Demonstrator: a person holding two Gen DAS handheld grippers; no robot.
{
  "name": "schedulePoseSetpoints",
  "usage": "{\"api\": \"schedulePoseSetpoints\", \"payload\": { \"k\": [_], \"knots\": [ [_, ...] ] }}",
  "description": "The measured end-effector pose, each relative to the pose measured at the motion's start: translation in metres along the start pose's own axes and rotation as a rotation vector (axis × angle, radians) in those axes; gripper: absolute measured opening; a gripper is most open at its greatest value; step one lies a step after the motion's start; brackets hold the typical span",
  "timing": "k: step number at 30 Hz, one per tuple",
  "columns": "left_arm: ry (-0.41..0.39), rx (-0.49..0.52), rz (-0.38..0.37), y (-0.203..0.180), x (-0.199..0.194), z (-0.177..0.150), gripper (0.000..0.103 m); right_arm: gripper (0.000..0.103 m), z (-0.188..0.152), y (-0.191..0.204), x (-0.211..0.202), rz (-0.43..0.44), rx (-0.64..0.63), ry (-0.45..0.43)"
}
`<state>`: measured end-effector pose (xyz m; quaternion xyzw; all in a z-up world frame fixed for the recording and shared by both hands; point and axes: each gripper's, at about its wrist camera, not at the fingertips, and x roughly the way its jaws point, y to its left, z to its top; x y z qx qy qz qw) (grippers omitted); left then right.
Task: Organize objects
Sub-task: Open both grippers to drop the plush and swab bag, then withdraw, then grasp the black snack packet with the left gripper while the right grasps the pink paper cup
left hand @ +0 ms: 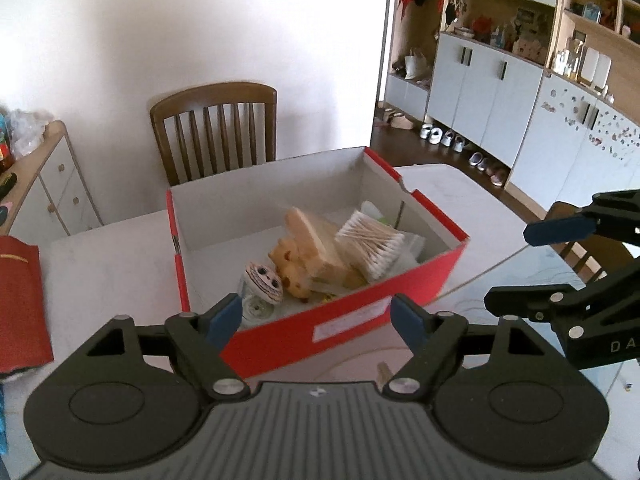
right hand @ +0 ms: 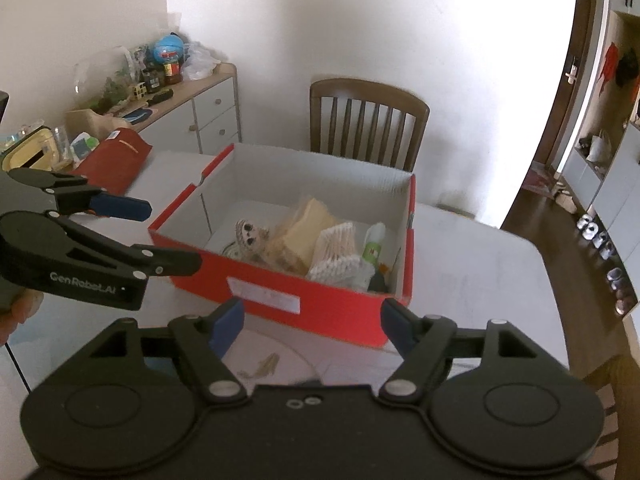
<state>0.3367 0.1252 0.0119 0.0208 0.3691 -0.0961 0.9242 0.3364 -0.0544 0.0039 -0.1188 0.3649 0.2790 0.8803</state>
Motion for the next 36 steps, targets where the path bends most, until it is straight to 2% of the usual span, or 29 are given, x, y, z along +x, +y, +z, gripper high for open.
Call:
{"api": "schedulePoseSetpoints", "payload": {
  "k": [10,13,17,21,36],
  "knots": [
    [0.045,-0.046,-0.031,-0.021,-0.006,-0.037,0.081,0.087,-0.053,-0.004,-0.021,0.031,0.050,0.007],
    [0.060,-0.063,-0.035,-0.028,-0.003,-0.049,0.088,0.089,-0.070,0.000,-0.023,0.037,0.042,0.014],
    [0.080,-0.071,-0.056,-0.038,0.003,-0.063,0.089,0.091,-0.090,0.007,-0.024,0.044,0.027,0.022],
    [0.083,-0.080,-0.062,-0.047,0.009,-0.072,0.103,0.091,-0.109,0.015,-0.021,0.053,0.015,0.040],
    [0.207,-0.138,-0.073,-0.080,0.057,-0.098,0.103,0.090,-0.158,0.033,0.007,0.053,0.041,0.127]
  ]
}}
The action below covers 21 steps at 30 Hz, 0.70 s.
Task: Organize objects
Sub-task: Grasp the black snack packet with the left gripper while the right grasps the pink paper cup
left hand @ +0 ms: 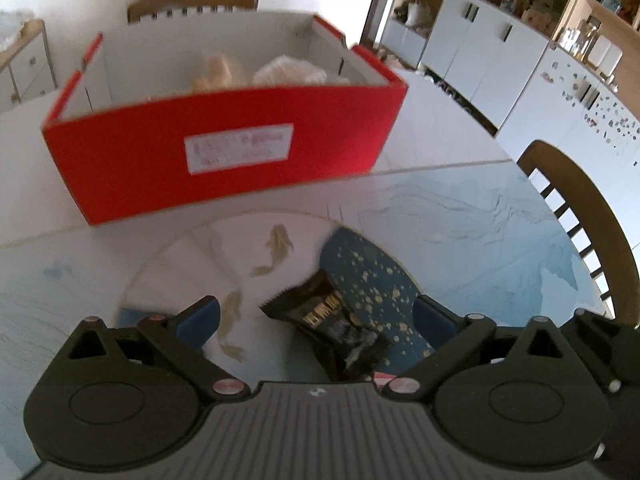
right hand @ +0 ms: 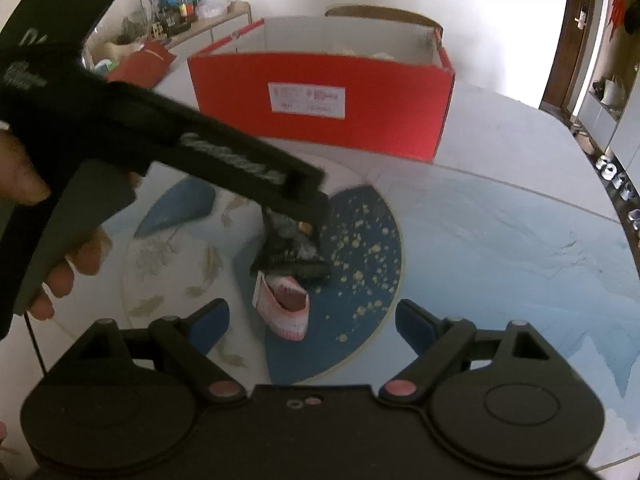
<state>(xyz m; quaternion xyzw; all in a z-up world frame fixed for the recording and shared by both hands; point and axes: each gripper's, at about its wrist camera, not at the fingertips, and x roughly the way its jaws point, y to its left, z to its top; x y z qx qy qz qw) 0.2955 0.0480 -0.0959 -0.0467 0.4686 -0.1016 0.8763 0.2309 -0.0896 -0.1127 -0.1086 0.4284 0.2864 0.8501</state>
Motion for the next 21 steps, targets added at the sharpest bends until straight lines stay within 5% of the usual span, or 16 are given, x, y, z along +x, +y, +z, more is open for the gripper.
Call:
{"api": "schedulePoseSetpoints", "payload": {
  "k": [21],
  "knots": [
    [0.047,0.057,0.147,-0.010,0.049,-0.007,0.103,0.082,0.000,0.009,0.017,-0.015,-0.024,0.045]
  ]
}}
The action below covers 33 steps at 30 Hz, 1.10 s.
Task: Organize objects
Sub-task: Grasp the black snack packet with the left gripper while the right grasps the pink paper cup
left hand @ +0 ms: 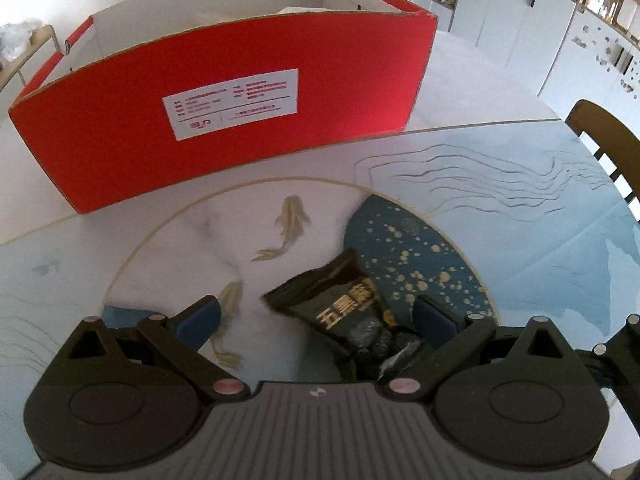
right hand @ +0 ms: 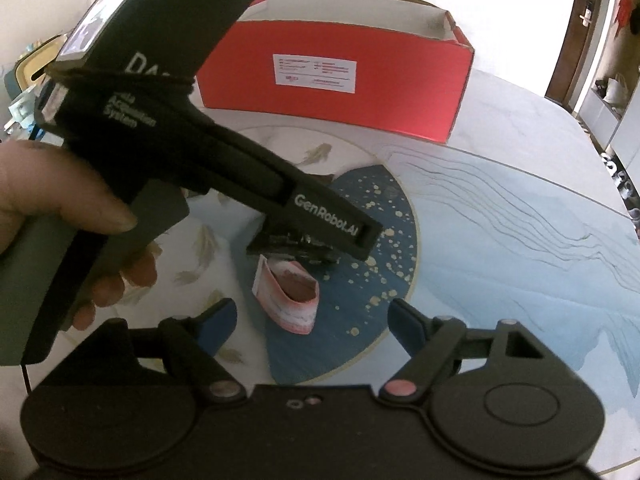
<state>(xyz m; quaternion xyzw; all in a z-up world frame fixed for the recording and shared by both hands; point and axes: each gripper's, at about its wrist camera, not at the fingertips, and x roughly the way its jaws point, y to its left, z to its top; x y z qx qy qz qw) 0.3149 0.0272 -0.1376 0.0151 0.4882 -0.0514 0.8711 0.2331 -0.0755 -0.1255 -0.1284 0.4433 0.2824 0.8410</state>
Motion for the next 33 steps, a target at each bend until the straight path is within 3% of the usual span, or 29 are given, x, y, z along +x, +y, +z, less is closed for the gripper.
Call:
{"api": "schedulePoseSetpoints", "payload": {
  "k": [6,13,23,33],
  "knots": [
    [-0.002,0.035,0.021,0.010,-0.002,-0.005,0.103,0.080,0.004,0.003,0.007,0.005,-0.007,0.008],
    [-0.009,-0.001,0.044,0.035,-0.006,-0.008,0.103,0.077,0.006,0.005,0.014,0.005,-0.013,0.013],
    [-0.035,0.067,-0.019,0.035,-0.008,-0.009,0.101,0.065,0.008,0.009,0.019,0.011,-0.050,-0.005],
    [-0.072,0.148,-0.059,0.019,-0.014,-0.009,0.064,0.041,0.007,0.013,0.018,0.018,-0.061,-0.015]
  ]
}}
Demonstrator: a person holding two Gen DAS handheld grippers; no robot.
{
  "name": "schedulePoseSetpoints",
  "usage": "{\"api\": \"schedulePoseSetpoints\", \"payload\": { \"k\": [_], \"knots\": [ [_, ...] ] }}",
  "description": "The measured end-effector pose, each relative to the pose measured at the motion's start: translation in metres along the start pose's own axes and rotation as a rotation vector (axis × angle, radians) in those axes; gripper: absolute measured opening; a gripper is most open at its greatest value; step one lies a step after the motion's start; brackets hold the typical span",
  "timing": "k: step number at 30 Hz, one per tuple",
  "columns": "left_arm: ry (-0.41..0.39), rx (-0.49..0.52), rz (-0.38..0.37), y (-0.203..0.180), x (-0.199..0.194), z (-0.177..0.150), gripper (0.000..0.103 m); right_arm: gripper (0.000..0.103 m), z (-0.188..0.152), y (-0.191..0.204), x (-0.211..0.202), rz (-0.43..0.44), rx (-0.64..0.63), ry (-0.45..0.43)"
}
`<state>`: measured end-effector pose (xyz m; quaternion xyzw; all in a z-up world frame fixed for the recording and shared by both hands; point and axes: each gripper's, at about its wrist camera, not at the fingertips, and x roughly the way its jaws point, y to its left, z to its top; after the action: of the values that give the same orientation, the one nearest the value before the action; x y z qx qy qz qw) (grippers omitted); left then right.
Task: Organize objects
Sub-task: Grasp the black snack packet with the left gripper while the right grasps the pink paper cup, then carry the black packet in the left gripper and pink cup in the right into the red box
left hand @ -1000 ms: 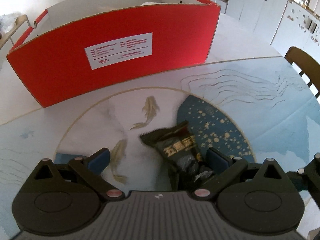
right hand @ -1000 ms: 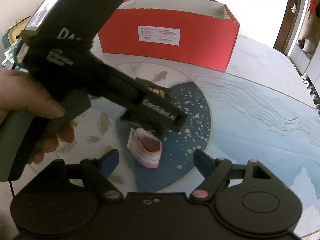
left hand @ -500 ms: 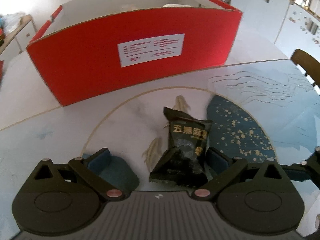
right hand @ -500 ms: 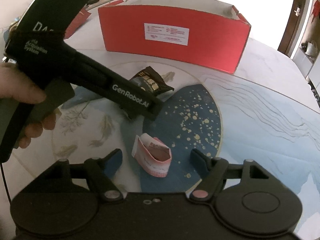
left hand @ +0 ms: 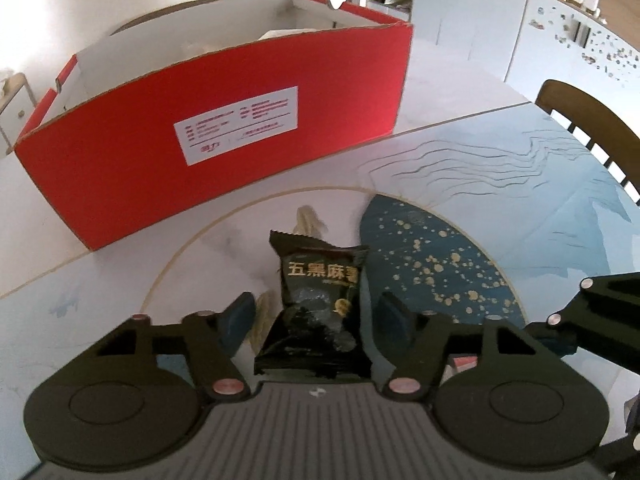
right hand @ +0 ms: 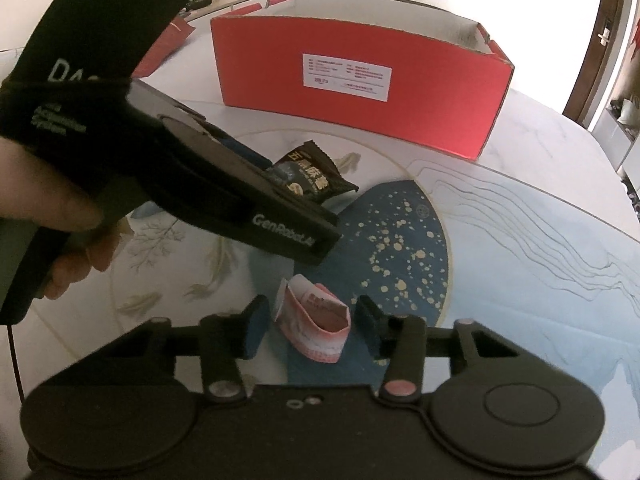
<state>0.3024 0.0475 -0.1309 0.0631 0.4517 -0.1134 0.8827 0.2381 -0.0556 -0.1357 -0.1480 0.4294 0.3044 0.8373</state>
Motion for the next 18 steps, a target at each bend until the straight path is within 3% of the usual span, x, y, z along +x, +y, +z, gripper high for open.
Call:
{"api": "schedulePoseSetpoints", "payload": {
  "k": [2,4,6,12,18],
  "knots": [
    [-0.001,0.010,-0.012,-0.001,-0.001,0.000,0.059,0.039,0.000,-0.001,-0.001,-0.002,0.005,0.001],
    [-0.004,0.017,-0.015,-0.002,-0.002,0.001,0.046,0.037,0.000,-0.003,-0.002,0.003,0.015,0.004],
    [-0.003,0.007,-0.025,-0.001,-0.003,0.002,0.041,0.034,0.000,-0.006,-0.003,0.000,0.029,0.006],
    [-0.012,-0.022,-0.040,0.004,-0.011,0.000,0.037,0.024,-0.002,-0.017,-0.012,-0.012,0.079,0.003],
    [-0.014,-0.049,-0.052,0.006,-0.021,-0.003,0.035,0.022,0.004,-0.028,-0.025,-0.020,0.112,-0.009]
  ]
}}
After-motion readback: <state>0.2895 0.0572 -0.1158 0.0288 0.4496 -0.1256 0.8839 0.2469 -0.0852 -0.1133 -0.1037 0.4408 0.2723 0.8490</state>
